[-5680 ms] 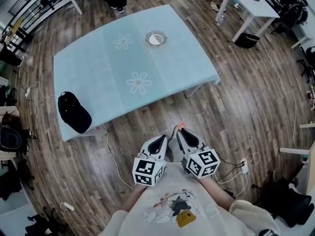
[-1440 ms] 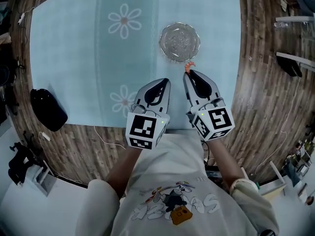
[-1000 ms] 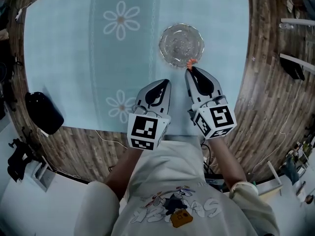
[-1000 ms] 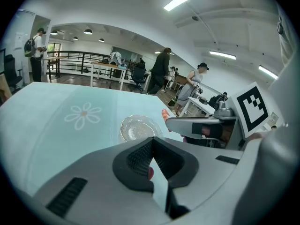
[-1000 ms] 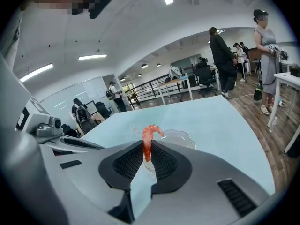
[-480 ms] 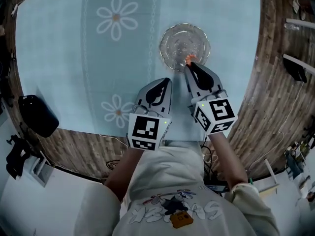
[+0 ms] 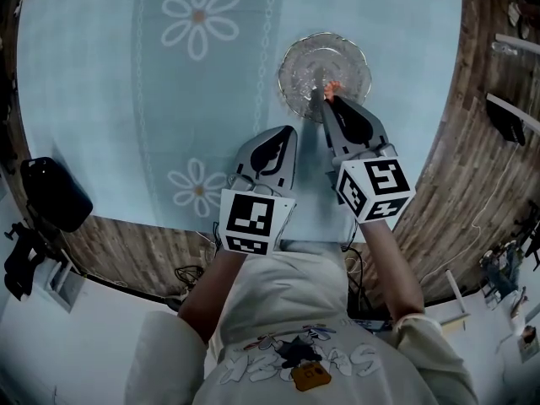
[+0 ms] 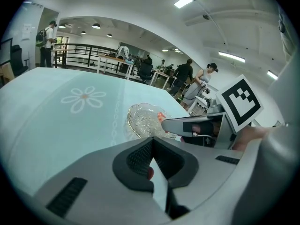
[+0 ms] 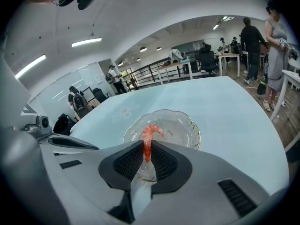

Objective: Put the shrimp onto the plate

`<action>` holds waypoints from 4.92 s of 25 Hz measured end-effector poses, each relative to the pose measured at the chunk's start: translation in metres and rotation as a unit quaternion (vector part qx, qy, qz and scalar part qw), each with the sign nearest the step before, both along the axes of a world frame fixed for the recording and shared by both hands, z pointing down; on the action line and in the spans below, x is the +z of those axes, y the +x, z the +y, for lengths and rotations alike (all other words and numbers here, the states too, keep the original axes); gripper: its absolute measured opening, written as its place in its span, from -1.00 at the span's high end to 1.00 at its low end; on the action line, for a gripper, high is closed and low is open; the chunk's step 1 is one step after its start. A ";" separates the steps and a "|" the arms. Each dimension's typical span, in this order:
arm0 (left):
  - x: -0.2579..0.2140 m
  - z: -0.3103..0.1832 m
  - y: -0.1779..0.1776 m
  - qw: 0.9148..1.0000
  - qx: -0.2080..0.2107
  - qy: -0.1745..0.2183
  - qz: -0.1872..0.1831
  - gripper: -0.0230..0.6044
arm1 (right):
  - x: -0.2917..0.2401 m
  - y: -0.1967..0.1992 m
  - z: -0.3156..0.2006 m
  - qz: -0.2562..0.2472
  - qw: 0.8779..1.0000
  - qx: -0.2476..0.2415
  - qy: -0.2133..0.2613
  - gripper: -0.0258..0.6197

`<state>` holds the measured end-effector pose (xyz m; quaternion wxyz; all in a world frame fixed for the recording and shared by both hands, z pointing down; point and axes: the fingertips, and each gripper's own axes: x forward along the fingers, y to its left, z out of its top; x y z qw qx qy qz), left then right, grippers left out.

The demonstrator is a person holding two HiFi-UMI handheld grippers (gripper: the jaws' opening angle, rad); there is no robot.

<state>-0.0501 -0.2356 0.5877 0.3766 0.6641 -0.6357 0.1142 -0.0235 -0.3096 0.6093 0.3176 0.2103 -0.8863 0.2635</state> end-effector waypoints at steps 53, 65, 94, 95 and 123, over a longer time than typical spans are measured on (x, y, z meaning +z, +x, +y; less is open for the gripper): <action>-0.109 0.084 -0.002 0.996 0.050 0.067 -0.022 0.90 | -0.112 0.009 0.074 -0.004 0.996 0.035 0.077 0.72; -0.154 0.114 -0.015 0.993 0.066 0.099 -0.019 0.90 | -0.172 0.008 0.118 -0.027 0.995 0.043 0.085 0.72; -0.208 0.171 0.003 0.981 0.120 0.149 -0.015 0.90 | -0.231 0.050 0.187 -0.051 0.990 0.090 0.094 0.72; -0.208 0.171 0.003 0.981 0.121 0.150 -0.015 0.90 | -0.231 0.051 0.189 -0.051 0.990 0.092 0.093 0.72; -0.220 0.179 0.003 0.976 0.138 0.168 -0.016 0.90 | -0.231 0.060 0.218 -0.049 0.991 0.100 0.069 0.72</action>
